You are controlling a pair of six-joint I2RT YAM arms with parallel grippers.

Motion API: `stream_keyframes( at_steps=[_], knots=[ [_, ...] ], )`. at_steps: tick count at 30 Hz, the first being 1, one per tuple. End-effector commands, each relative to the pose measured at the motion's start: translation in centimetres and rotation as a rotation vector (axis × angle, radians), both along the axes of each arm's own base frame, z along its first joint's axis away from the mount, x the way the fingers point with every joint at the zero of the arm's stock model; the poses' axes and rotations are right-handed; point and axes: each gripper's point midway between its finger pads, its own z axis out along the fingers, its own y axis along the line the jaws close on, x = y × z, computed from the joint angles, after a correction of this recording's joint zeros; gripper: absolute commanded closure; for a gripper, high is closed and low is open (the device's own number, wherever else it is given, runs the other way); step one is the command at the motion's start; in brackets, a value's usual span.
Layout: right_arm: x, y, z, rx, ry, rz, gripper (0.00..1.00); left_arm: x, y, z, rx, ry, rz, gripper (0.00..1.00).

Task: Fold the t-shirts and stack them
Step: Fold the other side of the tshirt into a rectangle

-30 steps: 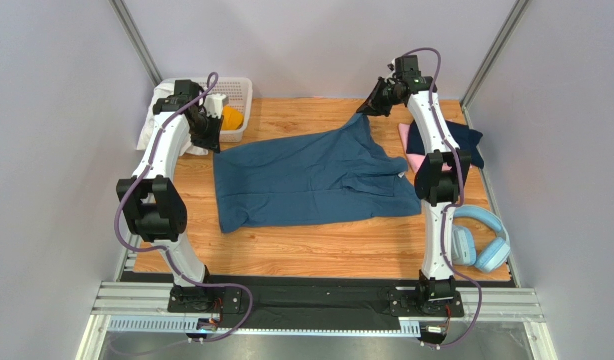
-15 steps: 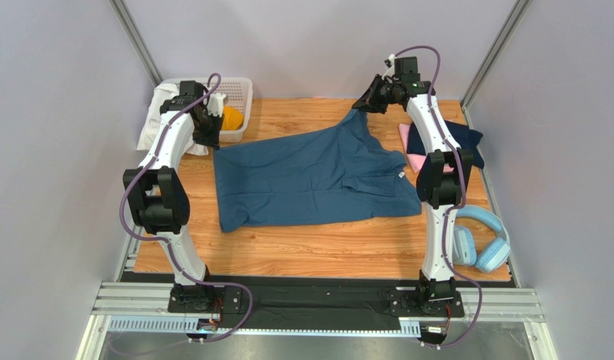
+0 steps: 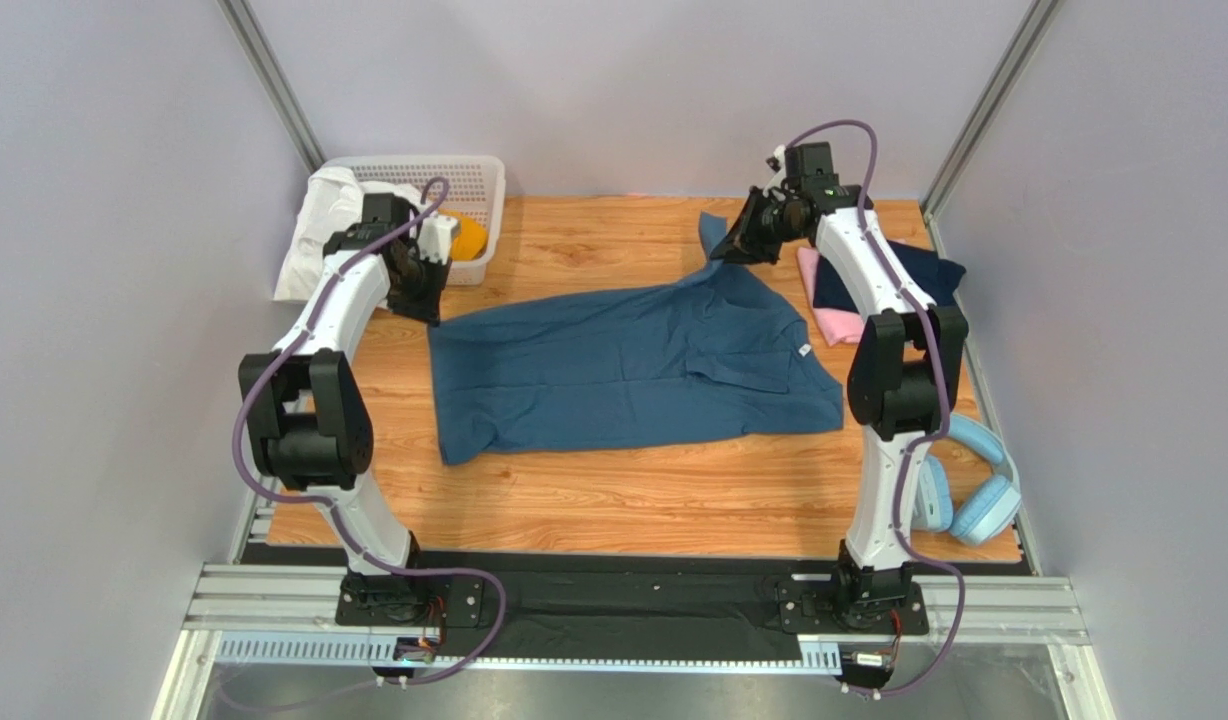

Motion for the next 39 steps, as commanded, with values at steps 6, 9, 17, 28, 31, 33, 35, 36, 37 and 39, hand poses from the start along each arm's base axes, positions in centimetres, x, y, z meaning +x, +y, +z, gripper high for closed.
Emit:
stream_keyframes(
  at_steps=[6,9,17,28,31,33,35,36,37,39],
  knots=[
    [-8.8,-0.1,1.4,-0.171,0.006,0.004,1.0,-6.2,0.2,-1.1,0.067,-0.007,-0.153,1.0],
    [-10.6,-0.3,-0.1,-0.199,0.062,-0.006,1.0,-7.2,0.1,-1.6,0.061,0.014,-0.17,1.0],
    [-17.1,-1.9,-6.8,-0.258,0.28,-0.063,1.0,-10.6,-0.6,-4.8,0.022,0.157,-0.23,0.94],
    [-24.2,-0.5,-13.2,-0.216,0.465,-0.017,0.77,-13.5,-2.0,-1.8,-0.033,0.19,-0.249,0.18],
    [-23.6,0.6,-11.7,-0.165,0.451,0.015,0.68,-13.0,-4.5,1.6,-0.052,0.12,-0.291,0.12],
    [-21.9,1.1,-9.5,-0.147,0.398,0.018,0.65,-12.6,-7.1,3.6,-0.058,0.078,-0.355,0.12],
    [-21.5,1.5,-7.7,-0.128,0.384,0.03,0.64,-11.9,-9.0,4.5,-0.069,0.06,-0.391,0.12],
    [-20.5,1.9,-6.1,-0.109,0.348,0.035,0.61,-11.6,-10.1,4.5,-0.074,0.055,-0.418,0.12],
    [-20.5,2.0,-5.0,-0.099,0.339,0.034,0.6,-11.1,-10.7,4.3,-0.084,0.059,-0.414,0.12],
    [-19.5,1.9,-2.7,-0.073,0.287,0.015,0.59,-9.0,-11.8,3.1,-0.105,0.08,-0.407,0.12]
  ],
)
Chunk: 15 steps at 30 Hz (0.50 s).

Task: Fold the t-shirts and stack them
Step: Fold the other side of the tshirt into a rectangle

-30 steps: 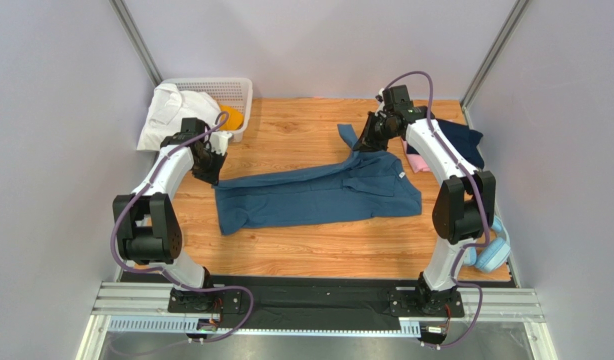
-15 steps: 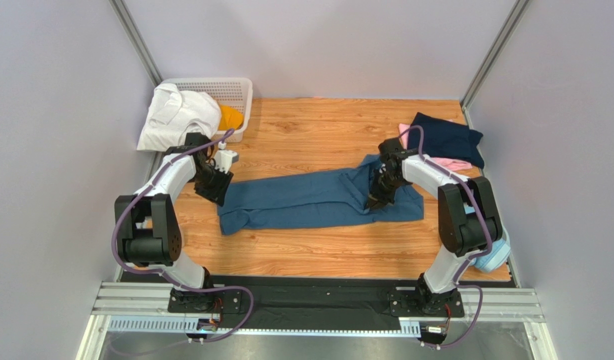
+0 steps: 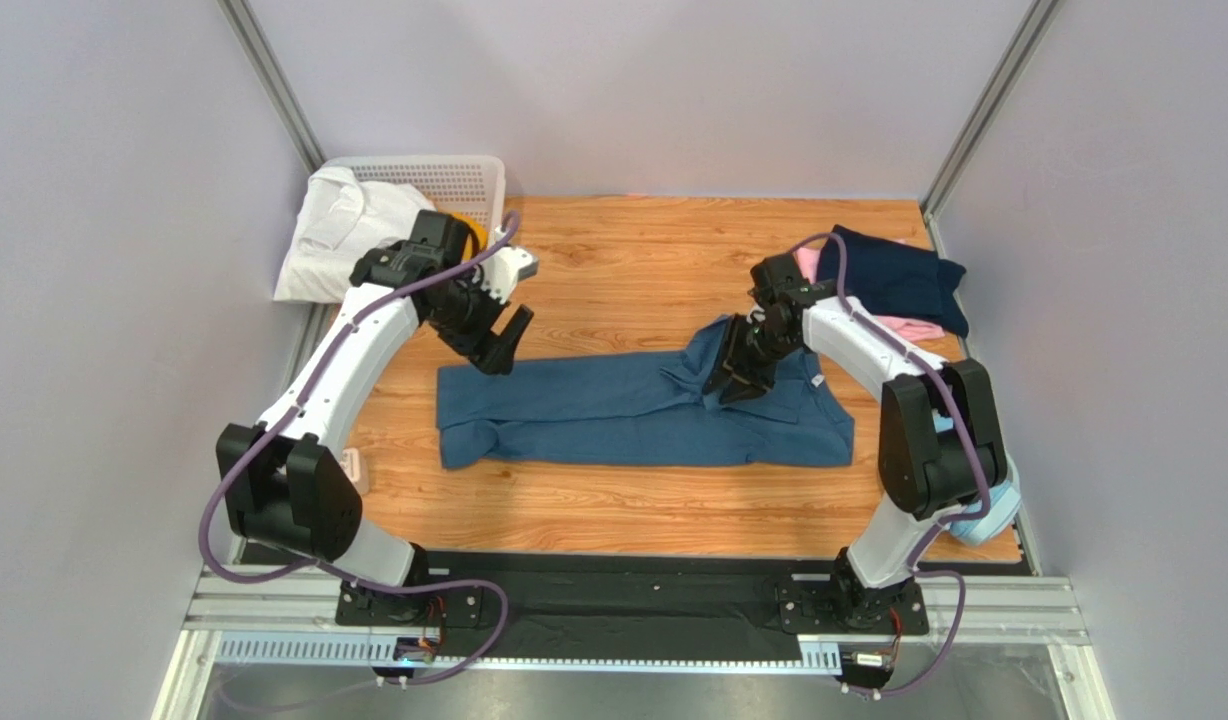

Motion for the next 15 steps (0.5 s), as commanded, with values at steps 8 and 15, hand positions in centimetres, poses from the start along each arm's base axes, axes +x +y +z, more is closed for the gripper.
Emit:
stream_keyframes(
  at_steps=[8,15],
  knots=[
    [2.9,-1.2,8.3,0.068,-0.169,-0.068,0.57,7.1,-5.1,-8.3,0.01,0.194,0.049,0.17],
    [6.2,-4.4,4.1,-0.078,-0.134,-0.119,0.57,7.2,-6.6,-11.3,0.066,0.237,0.021,0.19]
  ],
)
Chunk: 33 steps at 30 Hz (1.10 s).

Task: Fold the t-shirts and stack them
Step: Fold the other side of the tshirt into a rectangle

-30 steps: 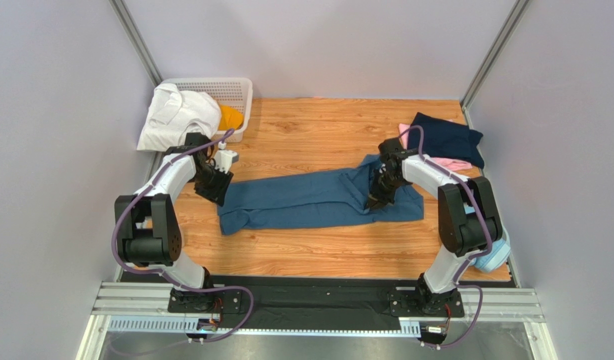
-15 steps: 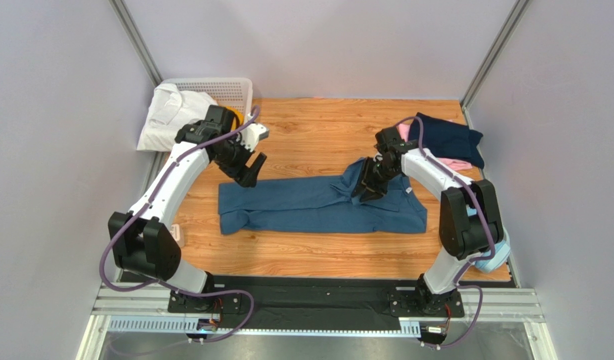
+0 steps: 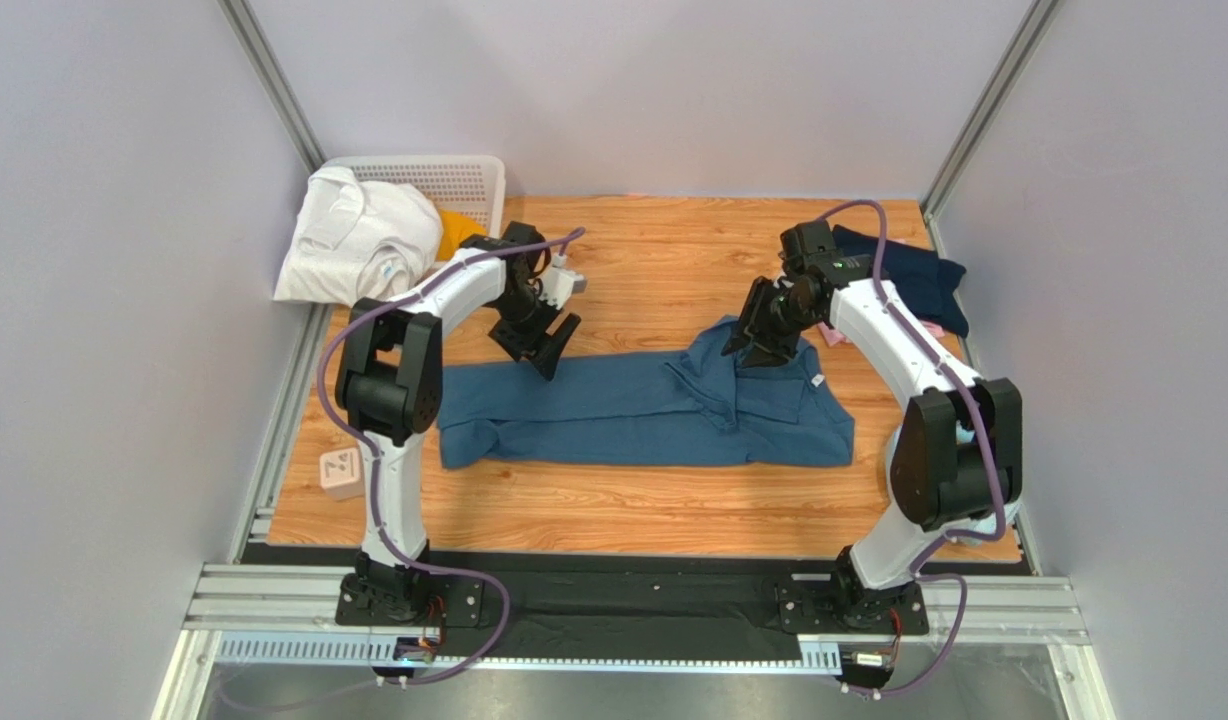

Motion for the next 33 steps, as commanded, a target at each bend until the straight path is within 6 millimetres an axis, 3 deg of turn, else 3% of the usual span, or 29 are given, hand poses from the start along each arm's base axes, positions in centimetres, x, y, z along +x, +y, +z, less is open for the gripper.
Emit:
stream_keyframes(
  at_steps=[1,2,6,12,18,21,22,25,28,29,31,32,33],
  knots=[
    [2.7,-1.6,-2.1,-0.043,0.034,-0.033,0.57,0.7,-1.4,1.6,-0.009,-0.054,-0.003,0.19],
    [3.6,-1.2,-1.5,-0.021,0.021,-0.032,0.57,0.0,-1.3,1.3,-0.008,-0.041,-0.006,0.19],
    [6.0,-0.5,-2.4,-0.005,0.041,-0.039,0.58,-1.6,-0.3,0.4,0.017,-0.033,-0.018,0.19],
    [10.1,-1.6,-2.7,-0.02,0.036,-0.075,0.58,-3.7,1.3,-1.3,0.062,-0.027,-0.037,0.2],
    [10.1,-2.7,-5.2,-0.007,0.09,-0.11,0.6,-5.0,1.8,-1.3,0.068,-0.027,-0.041,0.2],
    [9.3,-2.1,-6.1,0.033,0.121,-0.103,0.61,-5.0,2.2,-1.1,0.08,-0.05,-0.051,0.2],
    [8.7,-1.6,-6.3,0.062,0.136,-0.097,0.61,-4.9,2.5,-1.2,0.095,-0.056,-0.052,0.2],
    [8.9,0.0,-4.2,0.083,0.062,-0.067,0.6,-4.9,2.6,-1.2,0.101,-0.057,-0.055,0.2],
    [8.7,3.2,-1.6,0.094,-0.008,0.037,0.56,-4.5,2.2,-0.8,0.084,-0.065,-0.046,0.2],
    [8.7,5.3,-0.5,0.081,-0.047,0.105,0.54,-4.5,2.1,-0.7,0.08,-0.066,-0.045,0.2],
    [7.8,6.1,-0.4,-0.048,-0.072,0.193,0.52,-4.3,2.0,-0.5,0.074,-0.068,-0.04,0.2],
    [6.2,8.0,-0.4,-0.106,-0.078,0.273,0.52,-4.3,1.9,-0.4,0.072,-0.068,-0.041,0.2],
    [6.2,8.5,0.2,-0.173,-0.132,0.334,0.52,-4.4,1.9,-0.3,0.072,-0.068,-0.04,0.2]
  ],
)
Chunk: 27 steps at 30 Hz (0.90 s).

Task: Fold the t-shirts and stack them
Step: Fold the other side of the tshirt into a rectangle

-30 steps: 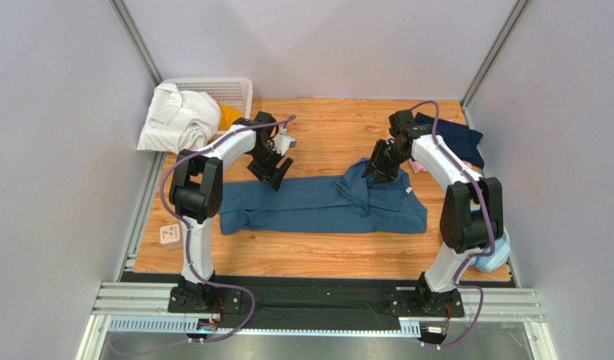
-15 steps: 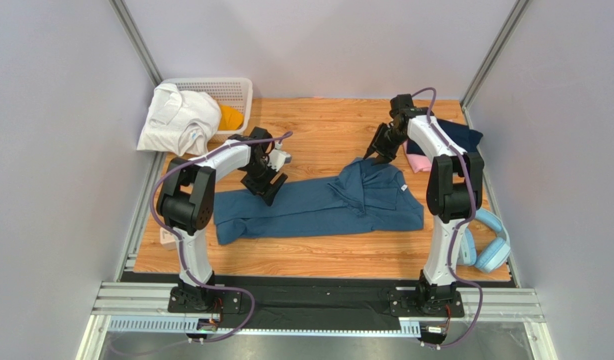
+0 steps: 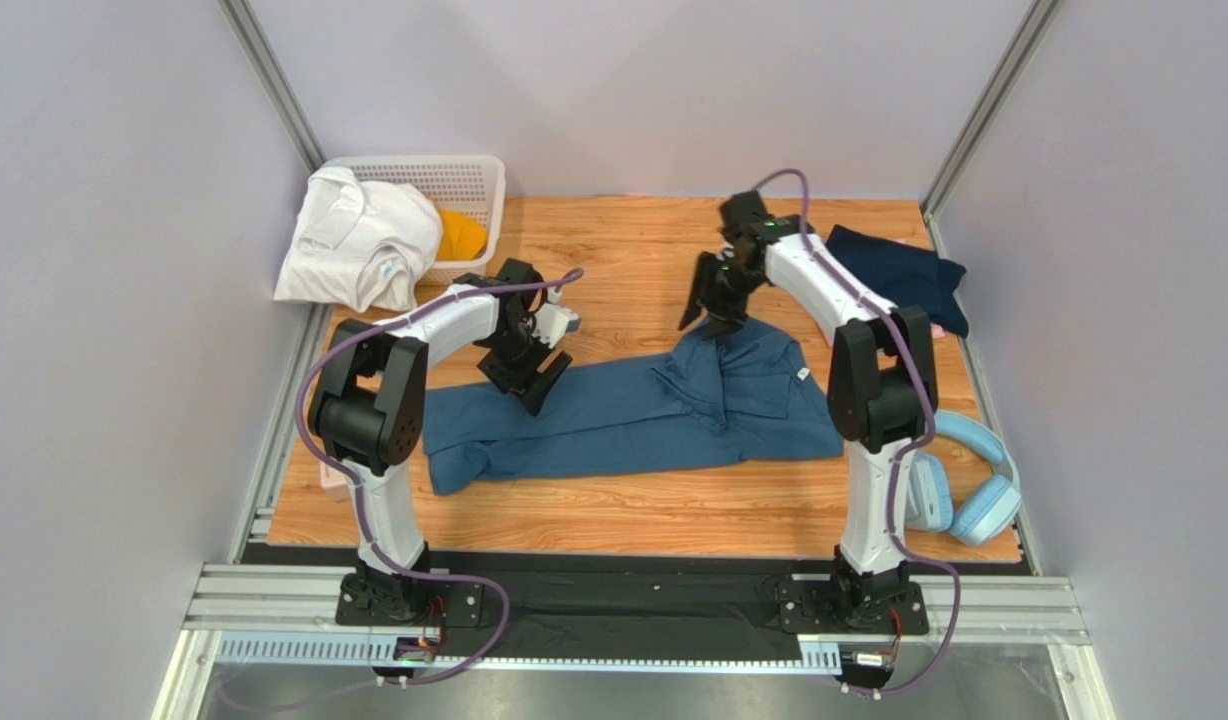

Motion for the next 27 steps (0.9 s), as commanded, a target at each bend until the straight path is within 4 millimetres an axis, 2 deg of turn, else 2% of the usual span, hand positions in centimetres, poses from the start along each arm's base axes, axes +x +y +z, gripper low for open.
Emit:
stream_keyframes(
  at_steps=[1,2,4,6,8,10,15,20,23,27],
  knots=[
    [-1.0,3.9,4.7,-0.266,-0.257,0.272,0.5,0.8,-0.1,1.4,-0.012,-0.048,-0.007,0.2],
    [-2.1,5.4,5.1,-0.33,-0.308,0.337,0.49,0.8,-0.1,1.4,-0.011,-0.048,-0.005,0.2],
    [-3.0,5.6,4.7,-0.501,-0.374,0.423,0.41,0.7,0.1,1.4,-0.004,-0.05,-0.007,0.2],
    [-3.8,5.6,3.7,-0.562,-0.379,0.468,0.36,0.9,0.2,1.4,-0.004,-0.054,-0.004,0.2],
    [-4.2,5.5,2.4,-0.599,-0.36,0.491,0.37,0.9,0.2,1.4,-0.005,-0.052,-0.001,0.2],
    [-4.6,4.7,1.1,-0.655,-0.338,0.503,0.43,1.0,0.1,1.5,-0.01,-0.055,0.0,0.2],
    [-4.5,3.7,0.6,-0.771,-0.346,0.517,0.44,1.0,0.0,1.8,-0.014,-0.058,-0.001,0.2],
    [-4.6,4.2,0.2,-0.774,-0.346,0.542,0.46,0.9,0.1,1.9,-0.015,-0.06,-0.001,0.2],
    [-5.4,5.2,-0.3,-0.738,-0.343,0.587,0.46,1.0,0.1,2.0,-0.012,-0.062,0.0,0.2],
    [-6.6,6.8,-0.2,-0.7,-0.379,0.652,0.46,1.1,0.0,2.1,-0.015,-0.065,0.0,0.2]
  ],
)
